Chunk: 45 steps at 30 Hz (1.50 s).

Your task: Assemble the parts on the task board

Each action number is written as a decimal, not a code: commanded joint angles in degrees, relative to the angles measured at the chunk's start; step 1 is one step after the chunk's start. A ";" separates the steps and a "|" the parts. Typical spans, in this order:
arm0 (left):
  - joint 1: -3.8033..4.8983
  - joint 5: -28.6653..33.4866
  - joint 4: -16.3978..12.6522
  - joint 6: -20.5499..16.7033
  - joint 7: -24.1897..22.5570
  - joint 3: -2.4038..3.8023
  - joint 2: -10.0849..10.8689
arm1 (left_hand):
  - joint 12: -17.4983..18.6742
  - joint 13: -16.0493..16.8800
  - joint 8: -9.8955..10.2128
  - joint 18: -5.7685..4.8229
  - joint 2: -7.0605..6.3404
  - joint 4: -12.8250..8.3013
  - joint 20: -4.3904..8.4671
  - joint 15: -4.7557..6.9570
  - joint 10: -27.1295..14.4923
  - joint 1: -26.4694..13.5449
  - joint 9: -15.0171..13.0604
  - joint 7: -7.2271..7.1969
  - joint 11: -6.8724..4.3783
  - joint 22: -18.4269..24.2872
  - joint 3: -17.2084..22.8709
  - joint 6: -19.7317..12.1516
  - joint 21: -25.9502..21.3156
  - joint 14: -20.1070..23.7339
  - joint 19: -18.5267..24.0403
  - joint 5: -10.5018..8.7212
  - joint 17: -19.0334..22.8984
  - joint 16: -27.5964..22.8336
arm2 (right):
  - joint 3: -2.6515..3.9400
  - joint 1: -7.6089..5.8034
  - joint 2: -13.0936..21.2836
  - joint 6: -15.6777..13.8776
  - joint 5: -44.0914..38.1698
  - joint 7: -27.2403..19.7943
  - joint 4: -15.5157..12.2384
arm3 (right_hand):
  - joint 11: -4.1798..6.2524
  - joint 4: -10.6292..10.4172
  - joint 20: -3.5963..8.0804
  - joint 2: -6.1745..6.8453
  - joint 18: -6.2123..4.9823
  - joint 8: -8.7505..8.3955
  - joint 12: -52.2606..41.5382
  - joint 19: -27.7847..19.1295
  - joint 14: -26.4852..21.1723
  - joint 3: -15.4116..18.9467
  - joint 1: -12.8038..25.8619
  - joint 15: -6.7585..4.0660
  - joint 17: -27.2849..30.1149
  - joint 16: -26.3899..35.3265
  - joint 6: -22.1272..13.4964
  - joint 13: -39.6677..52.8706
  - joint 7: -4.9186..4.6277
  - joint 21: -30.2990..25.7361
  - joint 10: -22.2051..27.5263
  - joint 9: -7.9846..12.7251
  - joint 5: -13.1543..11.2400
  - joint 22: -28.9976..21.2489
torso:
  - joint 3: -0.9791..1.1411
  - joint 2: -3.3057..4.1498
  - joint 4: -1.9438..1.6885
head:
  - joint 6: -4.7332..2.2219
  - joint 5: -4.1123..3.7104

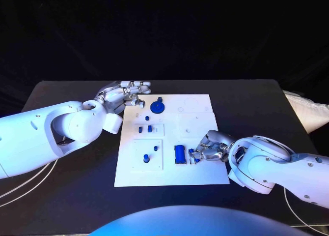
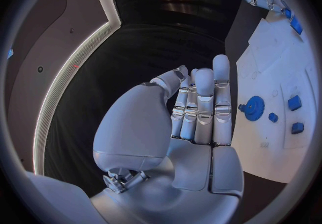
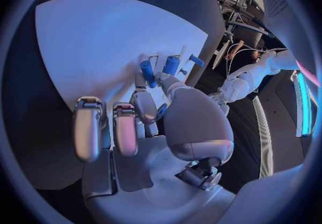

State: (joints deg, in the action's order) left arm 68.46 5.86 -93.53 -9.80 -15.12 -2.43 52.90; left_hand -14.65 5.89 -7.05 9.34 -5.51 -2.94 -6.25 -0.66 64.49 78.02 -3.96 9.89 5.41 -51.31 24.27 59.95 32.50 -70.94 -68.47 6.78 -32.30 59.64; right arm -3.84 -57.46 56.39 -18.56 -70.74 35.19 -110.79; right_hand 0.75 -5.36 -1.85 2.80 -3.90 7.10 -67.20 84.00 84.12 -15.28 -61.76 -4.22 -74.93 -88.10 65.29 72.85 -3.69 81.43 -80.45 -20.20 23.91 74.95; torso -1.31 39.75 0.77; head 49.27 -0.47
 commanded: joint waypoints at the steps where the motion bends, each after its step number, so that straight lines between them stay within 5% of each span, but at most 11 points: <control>1: 0.01 -1.47 -0.11 1.67 0.17 0.04 -0.10 | -0.35 0.01 -0.14 1.11 0.09 -0.11 -0.07 0.05 -0.36 0.43 0.10 -0.03 0.05 0.08 -0.19 -0.34 -0.29 0.56 0.06 -0.06 0.12 -0.33 | -0.03 0.08 -0.30 2.05 -0.63 -0.21 -0.29 | 0.06 -0.09 0.49 -0.08 0.86 0.56 -1.49 1.29 5.19 0.44 0.22 -0.42 -11.63 0.19 0.71 1.01 0.05 0.07 -1.01 -0.22 -0.83 1.14 | 0.02 0.01 0.06 | 0.03 -0.03; 10: 0.01 -1.59 0.07 1.82 0.35 0.04 -0.06 | -0.35 -0.01 -0.13 1.10 0.10 -0.13 -0.08 0.04 -0.44 0.44 0.10 -0.02 0.07 0.09 -0.20 -0.39 -0.31 0.66 0.08 -0.06 0.32 -0.43 | -0.03 0.10 -0.37 2.34 -0.67 -0.35 -0.52 | 0.49 -1.43 0.81 -0.54 0.90 1.58 -4.25 1.36 5.21 1.84 1.24 -0.78 -11.67 0.17 2.00 3.38 0.60 0.15 -2.15 -0.95 -1.82 1.33 | -0.01 0.00 0.01 | 0.11 -0.06; 19: 0.01 -1.61 0.12 1.90 0.42 0.04 -0.05 | -0.36 -0.02 -0.12 1.10 0.10 -0.14 -0.08 0.03 -0.47 0.45 0.11 -0.01 0.08 0.10 -0.21 -0.41 -0.33 0.74 0.10 -0.06 0.48 -0.51 | -0.03 0.11 -0.23 1.86 -1.65 -0.43 -0.72 | 0.84 -4.54 1.15 -1.10 1.00 2.37 -6.13 1.55 5.25 5.05 3.84 -1.10 -11.88 0.05 2.70 5.15 1.02 0.41 -3.09 -1.61 0.05 1.78 | 0.02 -0.01 0.05 | 0.06 -0.03; 28: 0.01 -1.61 0.19 1.92 0.46 0.03 -0.07 | -0.37 -0.02 -0.12 1.09 0.12 -0.14 -0.09 0.01 -0.52 0.43 0.11 0.00 0.10 0.11 -0.23 -0.42 -0.35 0.83 0.13 -0.07 0.64 -0.60 | -0.03 0.12 -0.11 1.90 -2.59 -0.45 -0.72 | 1.00 -6.60 1.33 -1.28 1.00 2.82 -6.40 1.57 5.27 8.62 4.27 -1.26 -11.96 0.00 2.62 5.77 1.21 0.39 -3.32 -2.10 -3.35 1.82 | 0.03 0.02 0.05 | 0.03 -0.06; 40: 0.01 -1.57 0.46 1.94 0.47 0.02 -0.18 | -0.37 -0.02 -0.12 1.09 0.12 -0.14 -0.09 0.01 -0.52 0.43 0.11 0.00 0.10 0.11 -0.23 -0.42 -0.35 0.83 0.13 -0.07 0.64 -0.60 | -0.03 0.09 1.33 1.13 -3.03 -1.41 -1.07 | 0.93 -1.88 1.35 -1.18 0.90 3.01 -5.33 1.35 5.23 10.00 -3.91 -1.25 -11.79 0.13 1.74 5.70 1.11 0.01 -2.90 -2.56 -9.73 1.38 | 0.03 -0.11 0.00 | -0.09 -0.29; 45: 0.00 -1.35 1.10 1.85 0.34 -0.01 -0.40 | -0.37 -0.02 -0.12 1.09 0.12 -0.14 -0.09 0.01 -0.52 0.43 0.11 0.00 0.10 0.11 -0.23 -0.42 -0.35 0.83 0.13 -0.07 0.64 -0.60 | -0.01 -0.65 2.43 0.33 -2.52 -3.54 -0.99 | 0.36 1.13 0.97 0.24 0.75 2.53 -1.88 0.95 5.21 10.78 -7.94 -0.78 -11.78 0.15 0.33 3.82 0.44 -0.60 -1.14 -2.47 -12.66 0.60 | 0.01 -0.49 0.19 | -0.62 -0.52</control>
State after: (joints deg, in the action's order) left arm 68.45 4.46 -92.55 -8.96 -14.41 -2.46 52.68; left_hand -14.65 5.89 -7.05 9.34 -5.51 -2.94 -6.25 -0.65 64.30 78.02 -3.92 9.88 5.60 -51.27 24.28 59.94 32.50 -70.54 -68.47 6.78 -31.71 59.41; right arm -3.90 -57.92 58.74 -17.52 -72.87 34.06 -111.86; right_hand 1.07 -4.47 -1.03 3.11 -3.92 9.96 -69.30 84.00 83.92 -4.56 -69.24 -5.23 -74.91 -88.10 66.01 75.10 -3.35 81.11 -81.94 -22.71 11.57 74.92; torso -1.27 39.52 0.84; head 48.92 -0.91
